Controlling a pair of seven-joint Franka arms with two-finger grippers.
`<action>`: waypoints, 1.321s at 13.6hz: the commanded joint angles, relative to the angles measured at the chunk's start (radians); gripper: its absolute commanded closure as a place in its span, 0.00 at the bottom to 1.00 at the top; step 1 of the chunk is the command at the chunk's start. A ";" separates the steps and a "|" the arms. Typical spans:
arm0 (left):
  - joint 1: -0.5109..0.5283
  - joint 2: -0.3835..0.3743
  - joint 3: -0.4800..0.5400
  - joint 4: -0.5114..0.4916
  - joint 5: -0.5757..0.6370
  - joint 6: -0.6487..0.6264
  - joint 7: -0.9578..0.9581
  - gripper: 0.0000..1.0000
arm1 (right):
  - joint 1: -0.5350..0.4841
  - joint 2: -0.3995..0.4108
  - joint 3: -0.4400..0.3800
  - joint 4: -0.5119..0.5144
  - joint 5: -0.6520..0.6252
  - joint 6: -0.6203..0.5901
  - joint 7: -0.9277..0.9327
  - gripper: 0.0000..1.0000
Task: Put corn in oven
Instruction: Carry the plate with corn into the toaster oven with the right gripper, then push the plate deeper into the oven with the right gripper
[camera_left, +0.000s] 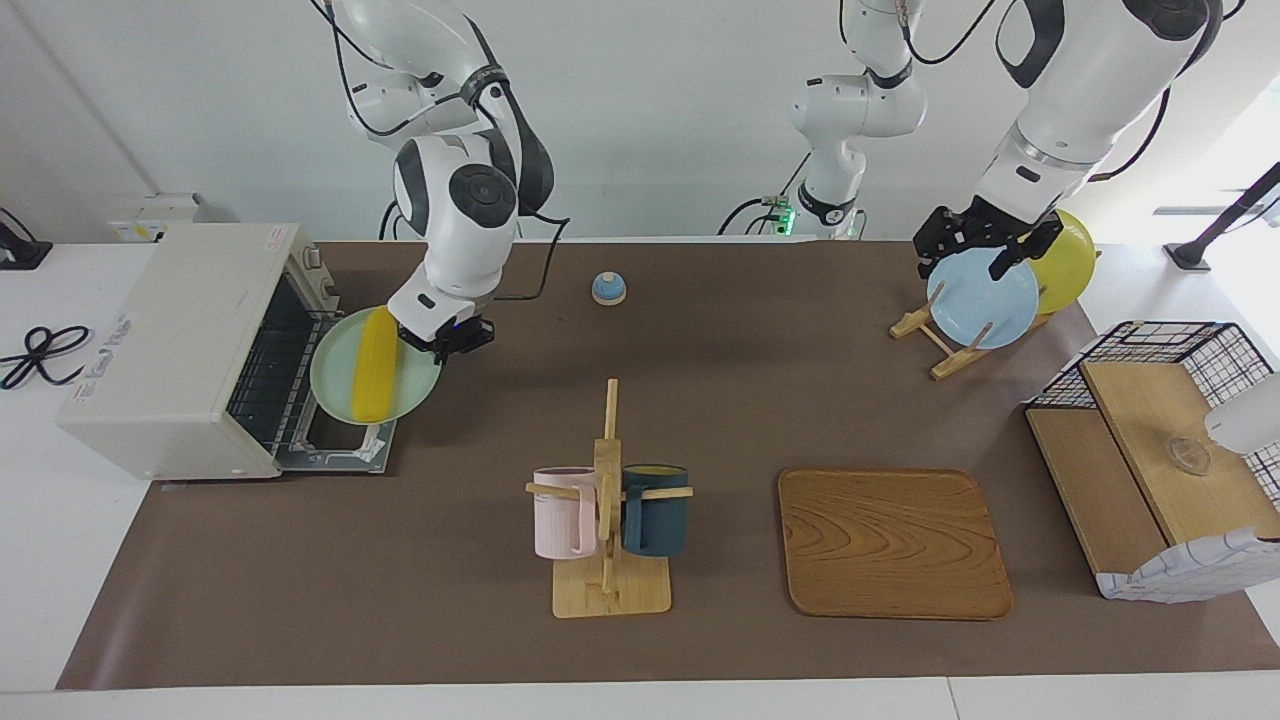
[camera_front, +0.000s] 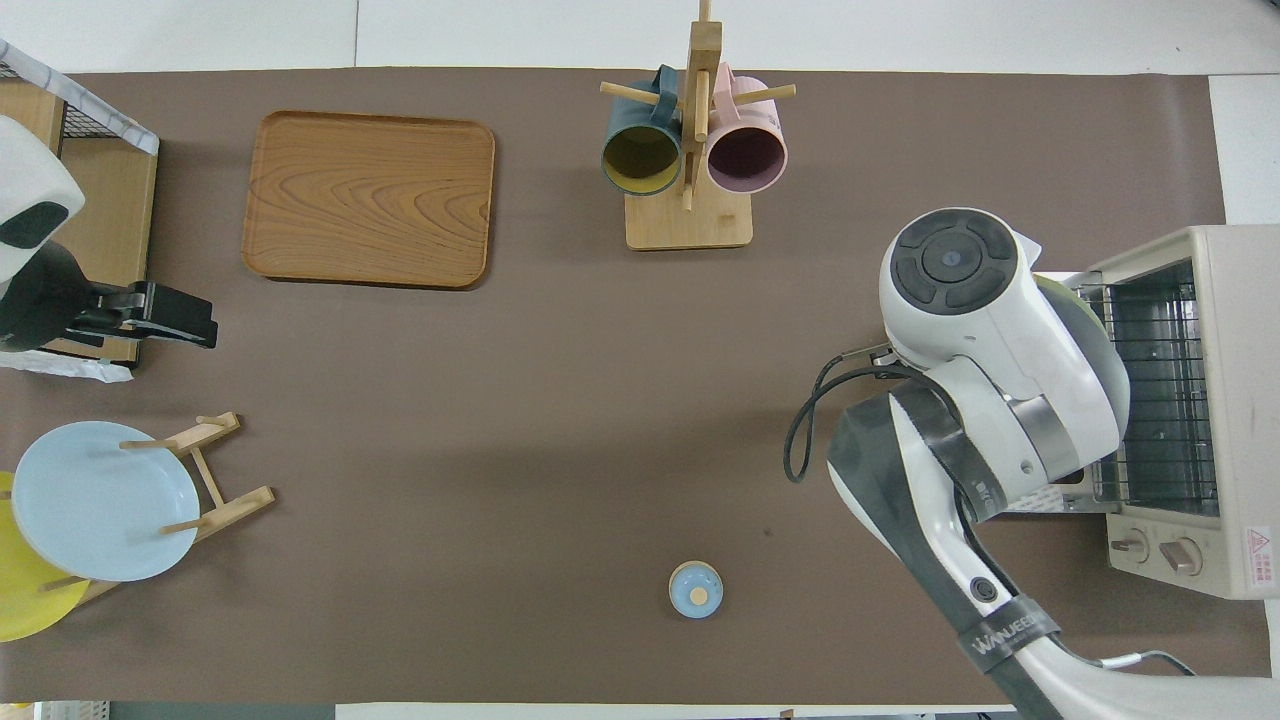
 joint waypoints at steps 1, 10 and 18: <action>0.008 -0.010 -0.009 -0.014 0.013 -0.003 -0.008 0.00 | -0.081 -0.046 0.013 -0.088 -0.002 0.064 -0.073 1.00; 0.011 -0.027 -0.012 -0.015 0.013 0.007 -0.010 0.00 | -0.188 -0.066 0.010 -0.148 -0.014 0.092 -0.145 1.00; 0.011 -0.027 -0.008 -0.014 0.013 0.009 -0.005 0.00 | -0.306 -0.076 0.012 -0.197 -0.014 0.158 -0.254 1.00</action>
